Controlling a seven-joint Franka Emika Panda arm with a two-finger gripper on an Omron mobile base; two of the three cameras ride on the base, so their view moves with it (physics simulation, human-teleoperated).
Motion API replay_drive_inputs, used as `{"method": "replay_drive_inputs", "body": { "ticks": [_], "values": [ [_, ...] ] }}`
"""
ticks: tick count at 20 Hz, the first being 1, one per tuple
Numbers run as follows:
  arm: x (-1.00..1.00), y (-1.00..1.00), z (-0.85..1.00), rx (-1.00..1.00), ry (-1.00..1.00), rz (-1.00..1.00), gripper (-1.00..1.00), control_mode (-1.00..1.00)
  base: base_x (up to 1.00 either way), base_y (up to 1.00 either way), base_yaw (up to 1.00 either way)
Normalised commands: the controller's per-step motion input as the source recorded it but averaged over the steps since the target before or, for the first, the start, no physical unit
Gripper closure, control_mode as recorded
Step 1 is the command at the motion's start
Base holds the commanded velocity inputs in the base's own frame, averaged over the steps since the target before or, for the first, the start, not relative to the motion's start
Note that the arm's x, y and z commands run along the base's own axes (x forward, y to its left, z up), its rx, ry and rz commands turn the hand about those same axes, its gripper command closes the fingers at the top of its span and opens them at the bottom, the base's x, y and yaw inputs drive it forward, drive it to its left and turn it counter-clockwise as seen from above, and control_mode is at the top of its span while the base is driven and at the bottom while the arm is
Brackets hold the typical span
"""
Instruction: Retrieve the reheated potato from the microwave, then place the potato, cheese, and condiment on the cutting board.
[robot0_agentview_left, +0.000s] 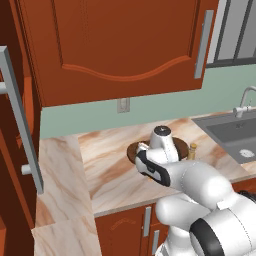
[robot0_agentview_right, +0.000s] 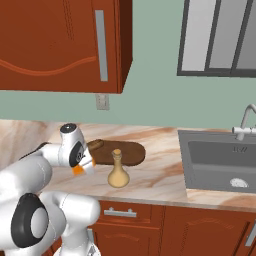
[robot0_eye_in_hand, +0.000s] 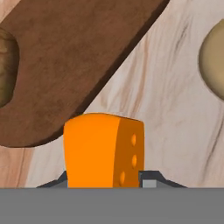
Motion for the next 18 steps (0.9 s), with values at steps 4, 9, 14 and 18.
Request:
{"method": "replay_drive_inputs", "body": {
  "ticks": [4, 9, 14, 18],
  "values": [
    [0.2, -0.01, 0.01, 0.0, -0.19, 0.0, 1.0, -1.0, 0.0, 0.0, 0.0],
    [0.14, 0.0, 0.04, 0.0, -0.19, 0.0, 1.0, -1.0, 0.0, 0.0, 0.0],
    [0.2, -0.04, 0.05, -0.01, -0.04, 0.0, 1.0, -1.0, 0.0, 0.0, 0.0],
    [0.28, -0.08, 0.01, 0.0, -0.01, 0.0, 1.0, -1.0, 0.0, 0.0, 0.0]
  ]
}}
